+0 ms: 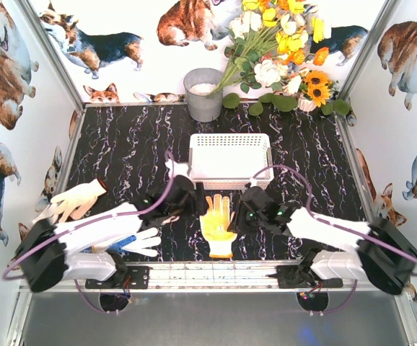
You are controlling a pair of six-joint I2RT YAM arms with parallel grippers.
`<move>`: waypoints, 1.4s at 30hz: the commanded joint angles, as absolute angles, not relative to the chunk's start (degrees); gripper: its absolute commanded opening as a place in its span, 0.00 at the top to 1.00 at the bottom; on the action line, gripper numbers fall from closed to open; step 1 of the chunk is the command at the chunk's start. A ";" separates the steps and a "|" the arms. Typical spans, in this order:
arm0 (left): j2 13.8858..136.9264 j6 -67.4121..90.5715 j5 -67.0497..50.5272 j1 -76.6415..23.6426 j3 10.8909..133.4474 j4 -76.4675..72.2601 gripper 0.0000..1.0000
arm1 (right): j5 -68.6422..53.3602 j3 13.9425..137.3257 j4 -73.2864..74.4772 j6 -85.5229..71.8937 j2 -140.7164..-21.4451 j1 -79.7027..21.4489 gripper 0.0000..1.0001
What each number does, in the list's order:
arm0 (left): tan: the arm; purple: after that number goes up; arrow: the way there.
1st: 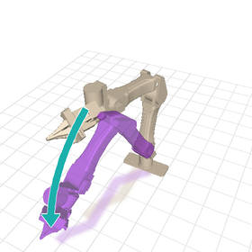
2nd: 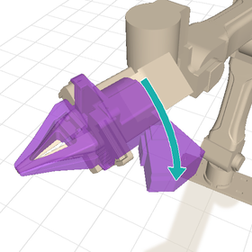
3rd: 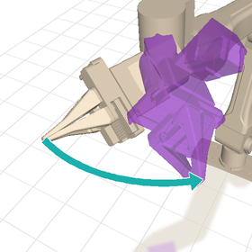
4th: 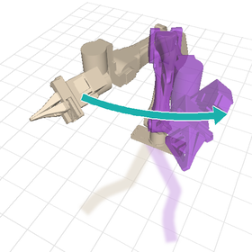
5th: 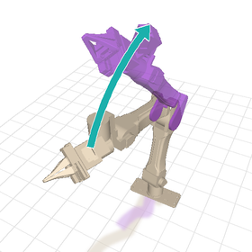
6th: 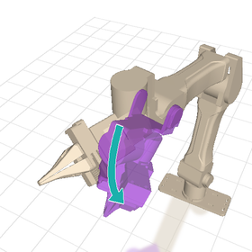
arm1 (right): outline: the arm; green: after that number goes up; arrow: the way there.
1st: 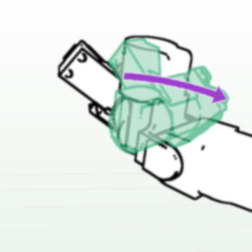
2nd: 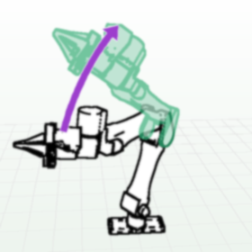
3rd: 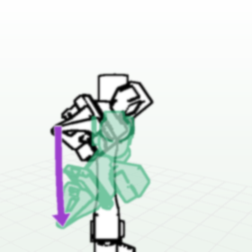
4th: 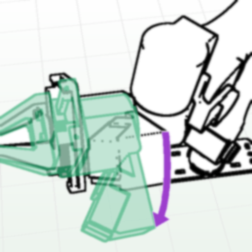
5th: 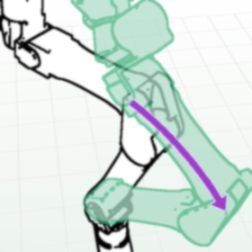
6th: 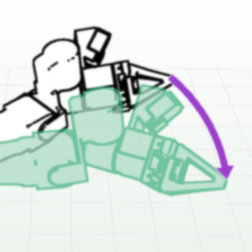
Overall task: Put the gloves into the storage basket
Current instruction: Adjust the glove at the center of the board, then pick up the glove at the corner of the board.
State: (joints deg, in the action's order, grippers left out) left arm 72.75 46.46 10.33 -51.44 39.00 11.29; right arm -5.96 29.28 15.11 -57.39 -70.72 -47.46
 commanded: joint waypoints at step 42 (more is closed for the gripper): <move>71.20 35.00 42.46 44.11 42.06 28.93 0.33 | -0.99 42.72 35.86 -39.81 -41.94 -40.25 0.39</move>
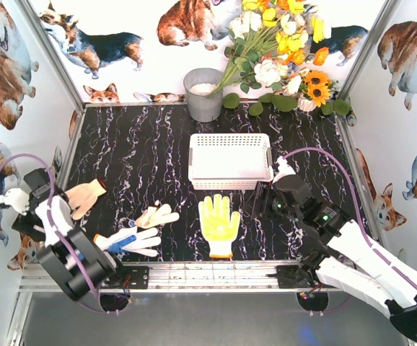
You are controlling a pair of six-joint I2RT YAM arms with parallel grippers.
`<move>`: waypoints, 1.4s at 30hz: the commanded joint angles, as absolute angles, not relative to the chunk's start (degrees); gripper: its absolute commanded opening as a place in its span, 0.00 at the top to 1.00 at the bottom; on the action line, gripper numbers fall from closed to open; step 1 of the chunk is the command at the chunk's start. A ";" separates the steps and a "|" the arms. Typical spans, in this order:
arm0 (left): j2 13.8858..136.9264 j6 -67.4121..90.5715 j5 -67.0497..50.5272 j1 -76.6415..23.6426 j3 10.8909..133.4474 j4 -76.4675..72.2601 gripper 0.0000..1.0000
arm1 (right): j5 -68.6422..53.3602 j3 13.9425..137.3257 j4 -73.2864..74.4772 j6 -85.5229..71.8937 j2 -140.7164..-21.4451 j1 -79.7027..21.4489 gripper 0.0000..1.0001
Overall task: Put the gloves into the storage basket
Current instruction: Pick up the glove at the corner of the board.
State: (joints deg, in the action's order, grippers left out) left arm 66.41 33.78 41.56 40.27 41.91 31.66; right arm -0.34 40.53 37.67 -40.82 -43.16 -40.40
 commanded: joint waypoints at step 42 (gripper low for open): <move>84.96 24.39 28.79 51.86 42.30 16.48 0.78 | 7.01 47.10 49.92 -40.74 -27.45 -40.17 0.38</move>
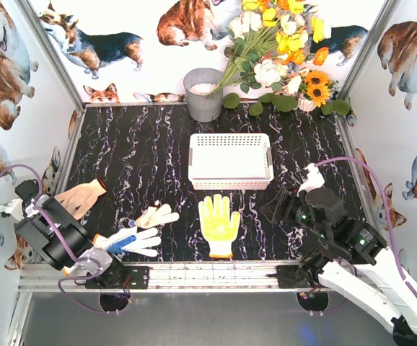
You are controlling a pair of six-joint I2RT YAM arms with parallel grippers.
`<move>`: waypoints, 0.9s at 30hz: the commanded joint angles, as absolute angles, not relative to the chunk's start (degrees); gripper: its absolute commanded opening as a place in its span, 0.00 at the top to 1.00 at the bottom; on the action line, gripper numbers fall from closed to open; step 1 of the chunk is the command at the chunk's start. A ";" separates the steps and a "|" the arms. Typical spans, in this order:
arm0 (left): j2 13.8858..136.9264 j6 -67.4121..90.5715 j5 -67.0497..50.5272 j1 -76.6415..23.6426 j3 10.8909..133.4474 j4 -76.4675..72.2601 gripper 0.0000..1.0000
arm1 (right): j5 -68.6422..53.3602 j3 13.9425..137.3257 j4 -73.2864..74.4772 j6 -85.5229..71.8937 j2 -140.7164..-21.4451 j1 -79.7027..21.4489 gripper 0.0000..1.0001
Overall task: Put the gloves into the storage basket
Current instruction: Pick up the glove at the corner of the board.
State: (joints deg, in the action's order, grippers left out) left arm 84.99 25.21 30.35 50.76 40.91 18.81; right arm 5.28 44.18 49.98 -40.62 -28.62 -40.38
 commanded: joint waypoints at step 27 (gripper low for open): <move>72.48 0.15 36.81 40.36 37.81 7.16 0.34 | 6.69 48.69 46.95 -40.00 -24.13 -40.17 0.37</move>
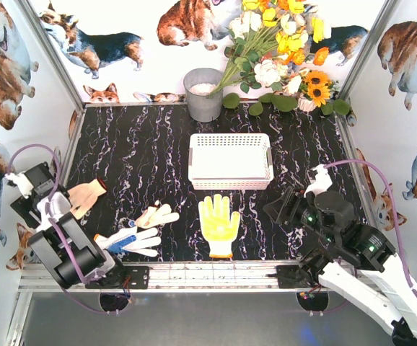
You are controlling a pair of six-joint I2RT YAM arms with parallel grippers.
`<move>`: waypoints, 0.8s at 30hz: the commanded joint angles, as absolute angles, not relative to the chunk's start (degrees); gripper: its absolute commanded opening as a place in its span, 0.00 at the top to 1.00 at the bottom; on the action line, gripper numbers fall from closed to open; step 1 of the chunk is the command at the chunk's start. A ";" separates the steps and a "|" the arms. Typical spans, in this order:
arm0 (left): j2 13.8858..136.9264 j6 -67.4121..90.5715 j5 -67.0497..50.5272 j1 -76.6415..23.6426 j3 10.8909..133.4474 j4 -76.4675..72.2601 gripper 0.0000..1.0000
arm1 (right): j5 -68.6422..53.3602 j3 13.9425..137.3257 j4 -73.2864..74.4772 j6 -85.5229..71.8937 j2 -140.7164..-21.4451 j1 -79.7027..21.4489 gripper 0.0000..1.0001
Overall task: Put the gloves into the storage basket
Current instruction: Pick up the glove at the corner of the board.
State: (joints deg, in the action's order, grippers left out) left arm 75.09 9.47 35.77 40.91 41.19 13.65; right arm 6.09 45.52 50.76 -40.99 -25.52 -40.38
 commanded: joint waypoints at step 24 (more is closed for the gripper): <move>60.47 -6.68 9.95 49.26 16.33 -15.25 0.23 | 12.58 52.05 52.10 -36.37 -18.12 -40.17 0.32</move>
